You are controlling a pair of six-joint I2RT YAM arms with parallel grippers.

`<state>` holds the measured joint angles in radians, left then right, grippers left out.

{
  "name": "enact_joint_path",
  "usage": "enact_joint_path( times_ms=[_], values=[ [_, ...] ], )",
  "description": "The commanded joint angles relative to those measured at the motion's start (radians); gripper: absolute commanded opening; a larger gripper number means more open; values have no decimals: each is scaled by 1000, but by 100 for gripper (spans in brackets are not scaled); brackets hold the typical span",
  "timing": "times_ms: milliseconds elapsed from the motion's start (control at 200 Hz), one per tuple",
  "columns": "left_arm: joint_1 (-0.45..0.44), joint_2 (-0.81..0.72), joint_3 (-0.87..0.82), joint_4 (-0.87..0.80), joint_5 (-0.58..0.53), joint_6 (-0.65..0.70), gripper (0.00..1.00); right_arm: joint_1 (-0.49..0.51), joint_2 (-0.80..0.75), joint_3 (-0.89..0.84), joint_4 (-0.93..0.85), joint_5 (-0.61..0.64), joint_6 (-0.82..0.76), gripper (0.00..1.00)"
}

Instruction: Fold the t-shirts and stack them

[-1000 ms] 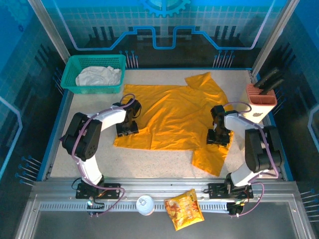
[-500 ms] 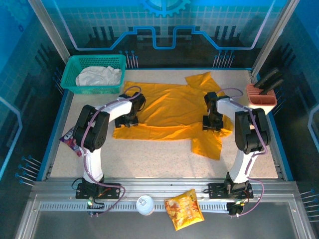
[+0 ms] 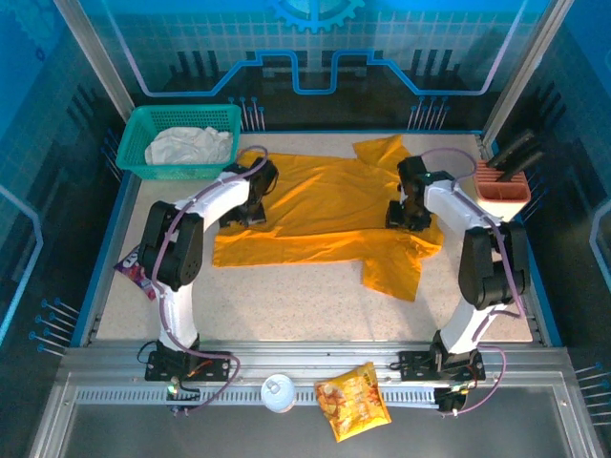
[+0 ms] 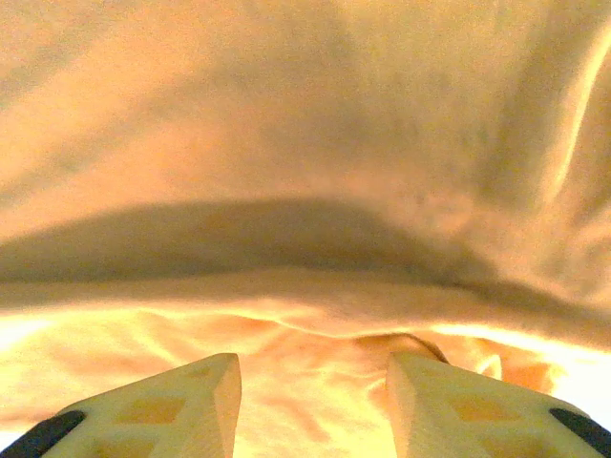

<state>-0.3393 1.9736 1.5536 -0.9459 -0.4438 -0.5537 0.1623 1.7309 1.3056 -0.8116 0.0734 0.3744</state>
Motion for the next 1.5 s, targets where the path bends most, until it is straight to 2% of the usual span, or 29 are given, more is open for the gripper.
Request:
enact_joint_path(
  times_ms=[0, 225, 470, 611, 841, 926, 1046, 1286, 1496],
  values=[
    [-5, 10, 164, -74, 0, 57, 76, -19, 20, 95, 53, -65, -80, 46],
    [28, 297, 556, -80, 38, 150, 77, -61, 298, 391, 100, -60, -119, 46],
    [70, 635, 957, -164, 51, 196, 76, -82, 690, 853, -72, 32, -176, 47],
    [90, 722, 1027, -204, 73, 198, 75, -82, 808, 995, -156, 81, -209, 47],
    [112, 779, 1030, -293, 167, 198, 73, -84, 810, 946, -199, 103, -210, 46],
    [112, 759, 1002, -313, 188, 207, 70, -85, 773, 883, -198, 122, -212, 46],
    [107, 701, 875, -302, 228, 210, 67, -94, 694, 744, -171, 143, -204, 46],
    [39, 449, 443, -123, 285, 168, 65, -117, 534, 480, -90, 155, -177, 46],
    [-15, 282, 122, 14, 303, 99, 65, -143, 465, 345, -49, 143, -145, 46]
  ],
)
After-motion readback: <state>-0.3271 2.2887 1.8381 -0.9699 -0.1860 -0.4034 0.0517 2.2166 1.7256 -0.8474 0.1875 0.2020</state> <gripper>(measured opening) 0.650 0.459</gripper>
